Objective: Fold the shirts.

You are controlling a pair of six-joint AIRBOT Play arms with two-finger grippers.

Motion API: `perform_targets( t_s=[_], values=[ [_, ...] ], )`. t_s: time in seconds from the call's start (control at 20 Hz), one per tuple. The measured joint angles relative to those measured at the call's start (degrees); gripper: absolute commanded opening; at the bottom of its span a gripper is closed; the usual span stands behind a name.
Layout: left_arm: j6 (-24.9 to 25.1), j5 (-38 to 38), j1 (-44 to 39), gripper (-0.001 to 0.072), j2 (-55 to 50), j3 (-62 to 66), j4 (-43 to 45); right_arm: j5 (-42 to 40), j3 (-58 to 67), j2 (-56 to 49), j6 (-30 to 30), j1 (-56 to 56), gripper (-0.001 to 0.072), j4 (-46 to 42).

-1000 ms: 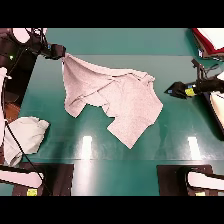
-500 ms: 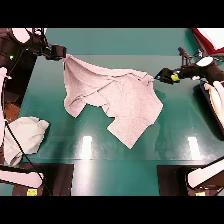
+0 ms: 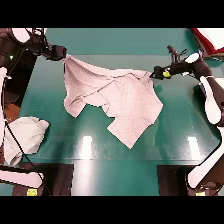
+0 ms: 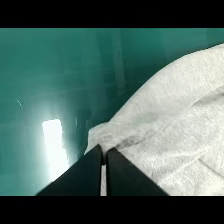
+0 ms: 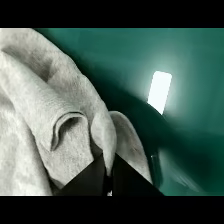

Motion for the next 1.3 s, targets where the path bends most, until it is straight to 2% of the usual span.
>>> perform_targets(
  t_s=[0.15,0.4,0.6,0.95,1.1,1.3],
  values=[
    [0.52,-1.01,0.00,0.0027,0.72,0.98,0.22,0.50,3.10,2.80,0.02,-1.09,0.0014,-1.11],
    [1.25,-1.60,0.02,0.0028,6.73,6.69,0.92,4.09,9.16,13.70,0.07,-3.50,0.0014,-10.51],
    [1.44,-1.07,0.00,0.0028,14.84,11.43,1.09,4.24,11.21,25.51,0.07,-5.75,0.0014,-15.58],
    [1.51,0.39,0.00,0.0028,30.56,13.35,0.52,3.82,11.91,44.02,0.07,-9.33,0.0014,-17.68],
    [1.49,0.42,0.02,0.0028,35.74,13.51,-2.49,4.70,12.00,50.34,0.04,-9.97,0.0014,-18.12],
    [1.29,-1.44,0.02,0.0027,40.33,13.90,-11.28,8.04,12.00,57.13,0.04,-10.29,0.0013,-18.21]
  ],
)
